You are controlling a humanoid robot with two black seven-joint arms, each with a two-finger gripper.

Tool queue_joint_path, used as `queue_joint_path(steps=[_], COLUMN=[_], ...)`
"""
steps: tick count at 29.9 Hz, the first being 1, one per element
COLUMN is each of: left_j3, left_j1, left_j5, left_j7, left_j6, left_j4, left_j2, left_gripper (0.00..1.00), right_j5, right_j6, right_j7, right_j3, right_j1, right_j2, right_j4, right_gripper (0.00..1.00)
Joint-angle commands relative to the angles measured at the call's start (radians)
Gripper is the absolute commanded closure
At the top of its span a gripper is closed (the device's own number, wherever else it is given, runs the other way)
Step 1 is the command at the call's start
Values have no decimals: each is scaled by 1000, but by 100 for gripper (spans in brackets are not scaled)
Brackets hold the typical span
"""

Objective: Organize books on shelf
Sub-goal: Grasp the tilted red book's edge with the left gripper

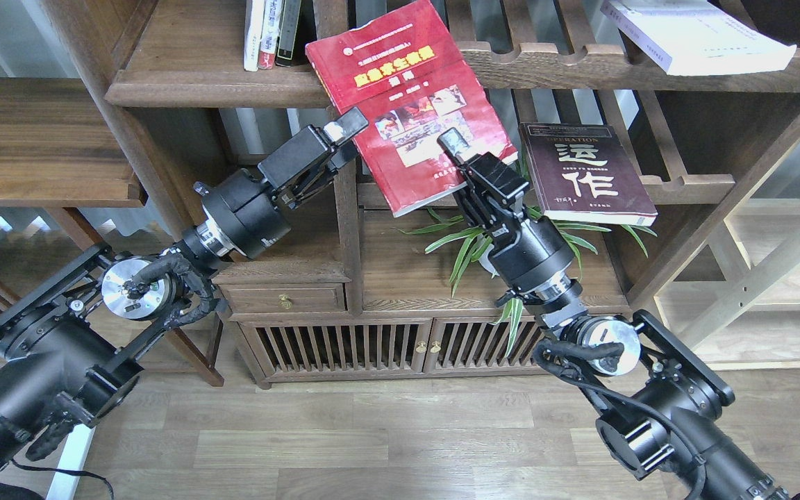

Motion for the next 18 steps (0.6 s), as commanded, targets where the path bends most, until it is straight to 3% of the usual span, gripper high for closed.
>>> queue_joint_path(steps=[1,18], left_j3=[0,8], left_j1=[-11,-46], left_j5=[-3,8], left_j7=[10,26], left_j6=[0,0], left_j4=[10,49], left_j2=[-3,-43], left_gripper=[1,1], right_j5=[-1,-18], right_j6=[0,0], right_j7=[-1,-11], right_j3=[-6,-6], right_j1=[0,0], right_j2=[-1,1], right_j4=[0,0], right_gripper=[97,97])
